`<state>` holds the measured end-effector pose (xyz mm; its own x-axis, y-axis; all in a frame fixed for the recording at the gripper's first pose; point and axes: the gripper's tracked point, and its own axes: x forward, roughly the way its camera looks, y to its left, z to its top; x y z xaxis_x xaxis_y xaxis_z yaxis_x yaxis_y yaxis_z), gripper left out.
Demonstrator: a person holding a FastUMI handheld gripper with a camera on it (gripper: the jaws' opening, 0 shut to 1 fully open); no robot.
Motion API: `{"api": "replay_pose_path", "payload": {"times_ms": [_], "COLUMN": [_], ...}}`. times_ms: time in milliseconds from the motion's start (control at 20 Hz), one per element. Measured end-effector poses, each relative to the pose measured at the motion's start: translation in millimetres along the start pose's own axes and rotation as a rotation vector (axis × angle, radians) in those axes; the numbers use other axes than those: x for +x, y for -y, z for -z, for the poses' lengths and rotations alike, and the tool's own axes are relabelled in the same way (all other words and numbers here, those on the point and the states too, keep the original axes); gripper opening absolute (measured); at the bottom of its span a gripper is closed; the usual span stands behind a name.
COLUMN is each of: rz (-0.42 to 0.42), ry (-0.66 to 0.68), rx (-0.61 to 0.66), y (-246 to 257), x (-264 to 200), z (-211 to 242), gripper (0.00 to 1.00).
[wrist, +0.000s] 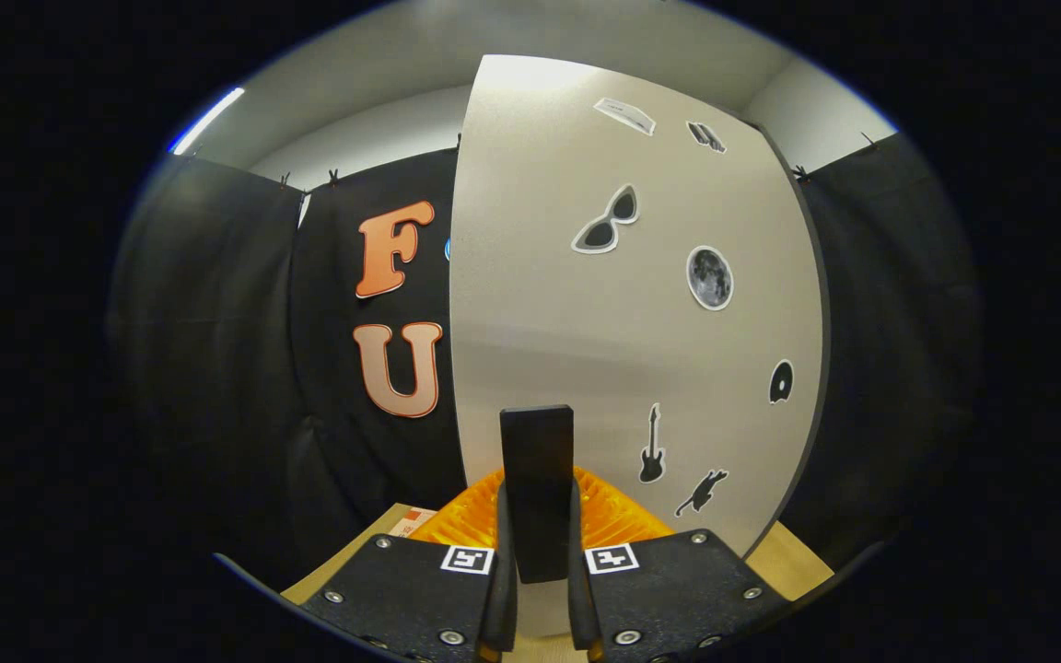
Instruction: Open the shoe cabinet door, grab the shoes and put them into the shoe cabinet, then close the shoe cabinet door.
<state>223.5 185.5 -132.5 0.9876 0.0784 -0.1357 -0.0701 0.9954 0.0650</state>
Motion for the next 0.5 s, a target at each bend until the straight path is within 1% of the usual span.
{"api": "replay_pose_path", "payload": {"times_ms": [100, 200, 500], "rz": [0.018, 0.018, -0.030], "ry": [0.006, 0.020, 0.024], "rx": [0.016, 0.026, 0.028], "y": [7, 14, 34], "x": [-13, -25, -55], "z": [-1, -2, -1], "gripper": [0.22, 0.22, 0.22]}}
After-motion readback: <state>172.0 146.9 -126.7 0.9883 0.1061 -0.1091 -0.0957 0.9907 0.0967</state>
